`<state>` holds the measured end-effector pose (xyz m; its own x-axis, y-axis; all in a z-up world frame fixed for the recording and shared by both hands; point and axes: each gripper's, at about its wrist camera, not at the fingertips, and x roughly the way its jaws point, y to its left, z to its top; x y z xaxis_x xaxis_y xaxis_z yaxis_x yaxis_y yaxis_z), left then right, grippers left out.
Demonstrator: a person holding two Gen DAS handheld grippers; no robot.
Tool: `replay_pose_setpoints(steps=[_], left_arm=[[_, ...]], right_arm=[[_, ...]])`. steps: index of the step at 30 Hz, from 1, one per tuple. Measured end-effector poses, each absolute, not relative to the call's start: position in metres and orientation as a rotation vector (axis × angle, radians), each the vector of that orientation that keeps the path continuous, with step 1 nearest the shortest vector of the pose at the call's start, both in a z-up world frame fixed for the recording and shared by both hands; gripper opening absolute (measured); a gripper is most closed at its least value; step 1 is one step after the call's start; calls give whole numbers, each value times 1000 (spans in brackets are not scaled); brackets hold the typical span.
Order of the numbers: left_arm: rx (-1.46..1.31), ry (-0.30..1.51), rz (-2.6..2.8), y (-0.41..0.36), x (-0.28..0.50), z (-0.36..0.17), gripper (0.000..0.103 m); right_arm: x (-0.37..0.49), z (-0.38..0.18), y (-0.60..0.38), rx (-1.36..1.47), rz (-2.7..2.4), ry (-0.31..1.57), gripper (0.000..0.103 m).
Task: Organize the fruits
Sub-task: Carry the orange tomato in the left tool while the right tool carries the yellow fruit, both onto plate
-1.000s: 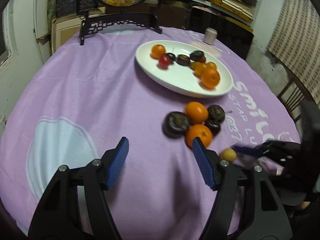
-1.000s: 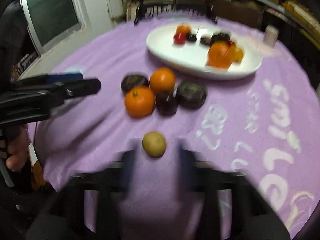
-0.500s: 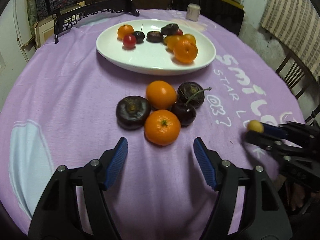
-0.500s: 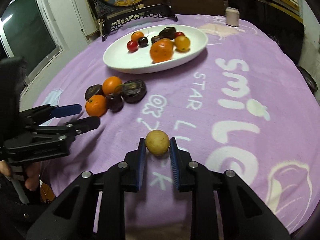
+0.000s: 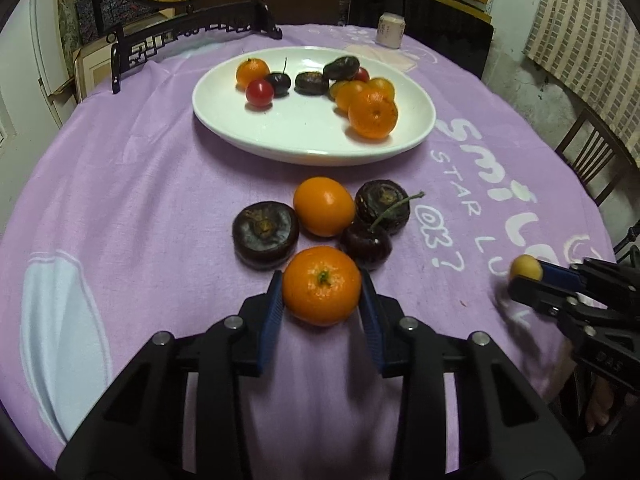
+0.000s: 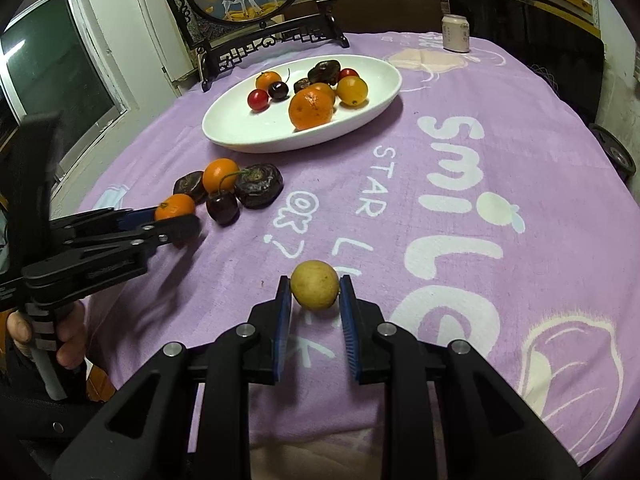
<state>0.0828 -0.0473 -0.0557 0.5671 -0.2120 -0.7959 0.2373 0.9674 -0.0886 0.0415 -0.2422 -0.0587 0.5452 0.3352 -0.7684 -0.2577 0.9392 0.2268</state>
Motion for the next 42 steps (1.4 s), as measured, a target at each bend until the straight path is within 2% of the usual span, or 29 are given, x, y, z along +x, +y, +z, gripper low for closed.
replay_pose_setpoints(steps=[11,18,22,28,29,30,31,32,33,35,37,42], left_arm=[[3,865,-232,-17,109,-14,37],[12,802,-144,-23,206,28,37],[-38,829,-123,-30,255,17,37],[-42,891,-153,-29,269,-11,38],[-46,893,-155,-28,268,-12,40],[-50,890,-160,-28,267,-12,51],[-50,875,-160,-26,264,-10,61],[-47,859,-154,-26,261,-7,63],[-43,840,-149,-25,258,-4,66],[-42,815,-147,-23,250,0,68],[-53,789,-141,-19,242,3,81],[-44,754,-114,-14,223,-1,82]], right_arm=[[81,-26,-222,-5,357,883,25],[165,12,-196,-29,375,834,25],[217,6,-191,-34,266,786,25],[242,-20,-197,-3,247,829,25],[242,-19,-197,-9,246,820,25],[241,-17,-197,-22,239,798,29],[239,-15,-197,-34,228,785,44],[237,-14,-196,-41,217,772,52],[233,-10,-199,-40,202,743,55],[230,-8,-203,-29,205,725,55],[227,-9,-210,-5,199,716,58],[220,-20,-215,46,227,733,59]])
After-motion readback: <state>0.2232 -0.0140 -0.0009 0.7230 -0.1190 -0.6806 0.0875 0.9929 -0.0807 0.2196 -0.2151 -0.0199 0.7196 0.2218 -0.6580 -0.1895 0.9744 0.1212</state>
